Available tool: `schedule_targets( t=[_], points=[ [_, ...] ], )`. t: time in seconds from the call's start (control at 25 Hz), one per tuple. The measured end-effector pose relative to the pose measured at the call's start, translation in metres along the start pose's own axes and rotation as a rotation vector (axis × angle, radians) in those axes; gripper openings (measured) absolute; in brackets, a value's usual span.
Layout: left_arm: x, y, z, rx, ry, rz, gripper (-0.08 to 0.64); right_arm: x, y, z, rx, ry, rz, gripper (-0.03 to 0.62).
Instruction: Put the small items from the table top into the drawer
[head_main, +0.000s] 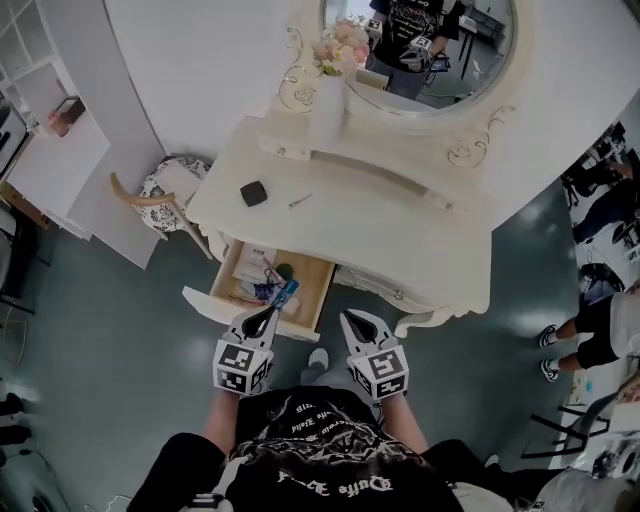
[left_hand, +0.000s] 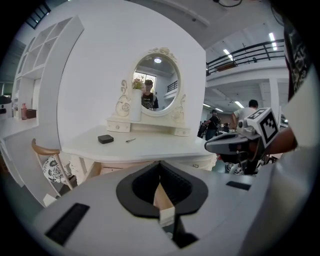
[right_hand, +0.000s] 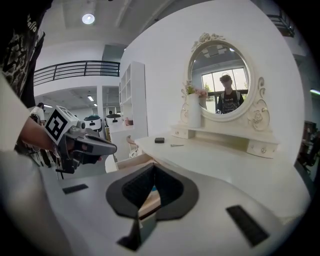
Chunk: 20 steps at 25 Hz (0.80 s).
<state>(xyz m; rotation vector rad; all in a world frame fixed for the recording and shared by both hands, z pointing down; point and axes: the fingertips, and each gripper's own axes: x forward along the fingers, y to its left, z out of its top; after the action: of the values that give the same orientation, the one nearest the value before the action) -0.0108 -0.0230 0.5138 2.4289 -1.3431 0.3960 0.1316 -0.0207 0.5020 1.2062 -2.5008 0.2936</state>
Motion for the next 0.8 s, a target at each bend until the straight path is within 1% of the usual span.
schedule_targets(
  t=[0.48, 0.6, 0.8],
  points=[
    [0.048, -0.001, 0.021, -0.052, -0.030, 0.119, 0.017, 0.033, -0.058, 0.016, -0.039, -0.004, 0.127, 0.012],
    [0.054, 0.002, 0.025, -0.061, -0.033, 0.146, 0.017, 0.041, -0.066, 0.019, -0.044, 0.002, 0.151, 0.012],
    [0.056, 0.005, 0.023, -0.069, -0.016, 0.185, 0.015, 0.051, -0.068, 0.015, -0.051, 0.027, 0.204, 0.012]
  ],
)
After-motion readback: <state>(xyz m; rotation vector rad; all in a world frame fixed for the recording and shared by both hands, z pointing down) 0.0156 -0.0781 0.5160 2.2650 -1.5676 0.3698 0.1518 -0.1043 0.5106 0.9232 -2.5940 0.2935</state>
